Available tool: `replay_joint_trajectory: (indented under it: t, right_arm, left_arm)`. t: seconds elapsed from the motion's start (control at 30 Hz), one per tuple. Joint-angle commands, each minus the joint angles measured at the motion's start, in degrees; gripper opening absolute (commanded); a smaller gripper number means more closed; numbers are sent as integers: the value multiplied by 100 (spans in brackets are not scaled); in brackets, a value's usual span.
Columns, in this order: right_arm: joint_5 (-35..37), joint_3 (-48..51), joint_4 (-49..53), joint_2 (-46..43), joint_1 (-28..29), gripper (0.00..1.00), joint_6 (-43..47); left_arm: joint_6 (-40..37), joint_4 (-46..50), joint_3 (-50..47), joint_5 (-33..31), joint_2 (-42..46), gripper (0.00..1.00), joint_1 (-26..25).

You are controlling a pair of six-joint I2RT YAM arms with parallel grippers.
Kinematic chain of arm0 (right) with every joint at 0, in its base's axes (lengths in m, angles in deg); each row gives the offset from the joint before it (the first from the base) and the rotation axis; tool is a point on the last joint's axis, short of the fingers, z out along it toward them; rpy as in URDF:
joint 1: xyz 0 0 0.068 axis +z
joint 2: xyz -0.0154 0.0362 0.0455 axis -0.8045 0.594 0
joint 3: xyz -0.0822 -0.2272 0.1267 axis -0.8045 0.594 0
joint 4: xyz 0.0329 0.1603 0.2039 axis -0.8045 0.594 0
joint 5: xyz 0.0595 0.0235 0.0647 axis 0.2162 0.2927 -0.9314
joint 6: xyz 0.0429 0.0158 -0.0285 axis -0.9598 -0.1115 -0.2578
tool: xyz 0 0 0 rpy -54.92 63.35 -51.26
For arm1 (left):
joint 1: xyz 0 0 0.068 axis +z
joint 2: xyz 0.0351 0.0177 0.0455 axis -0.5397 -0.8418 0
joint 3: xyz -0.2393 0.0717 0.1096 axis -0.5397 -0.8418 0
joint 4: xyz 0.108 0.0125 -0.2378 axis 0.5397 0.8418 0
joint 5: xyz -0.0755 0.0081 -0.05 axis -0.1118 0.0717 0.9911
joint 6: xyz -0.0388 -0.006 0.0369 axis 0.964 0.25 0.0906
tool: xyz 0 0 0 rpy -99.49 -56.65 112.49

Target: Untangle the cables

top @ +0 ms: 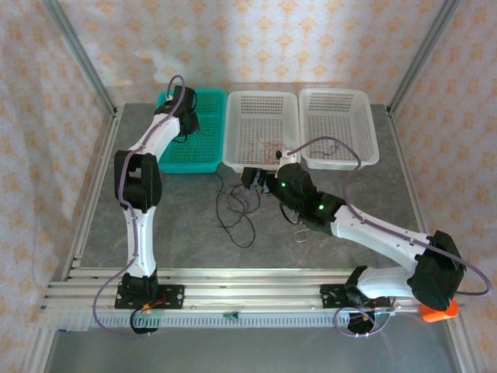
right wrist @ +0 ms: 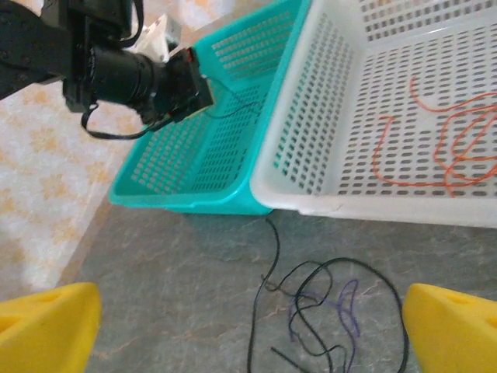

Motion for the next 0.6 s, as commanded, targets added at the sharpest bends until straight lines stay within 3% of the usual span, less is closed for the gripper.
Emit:
replay_joint_trajectory:
  t: [0.0, 0.1, 0.37, 0.57]
  right_arm:
    - [774, -339, 465, 187, 15, 100, -479]
    - [1378, -501, 1133, 150, 18, 100, -767]
    - [994, -327, 1435, 180, 7, 96, -383]
    - [629, -397, 1870, 734, -18, 92, -234]
  left_arm:
    - [-53, 399, 239, -21, -89, 12, 30]
    - [-35, 369, 220, 22, -106, 19, 42]
    - [-47, 322, 179, 490, 244, 47, 33]
    - [56, -574, -1431, 960, 1705, 49, -124]
